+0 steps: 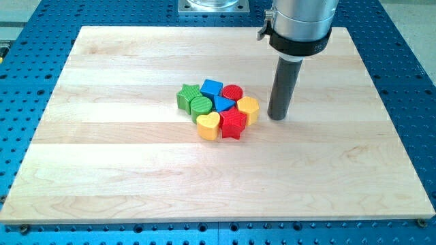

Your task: Separate the triangle from the group of blocks

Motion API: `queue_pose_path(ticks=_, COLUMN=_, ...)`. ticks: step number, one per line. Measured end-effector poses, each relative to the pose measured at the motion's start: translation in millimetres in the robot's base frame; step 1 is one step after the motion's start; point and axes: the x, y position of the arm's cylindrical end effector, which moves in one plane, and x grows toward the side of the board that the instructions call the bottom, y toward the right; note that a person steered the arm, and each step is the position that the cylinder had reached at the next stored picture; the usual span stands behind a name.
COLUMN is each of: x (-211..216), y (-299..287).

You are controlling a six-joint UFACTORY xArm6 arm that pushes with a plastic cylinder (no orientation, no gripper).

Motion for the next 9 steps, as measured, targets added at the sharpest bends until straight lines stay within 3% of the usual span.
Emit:
queue_pose_path(ticks=7, x=-1.5, y=0.8)
queue_pose_path(ticks=8, x=-6.6, y=-18.5)
queue_pose_path(ticks=9, x=13.9, y=-76.0)
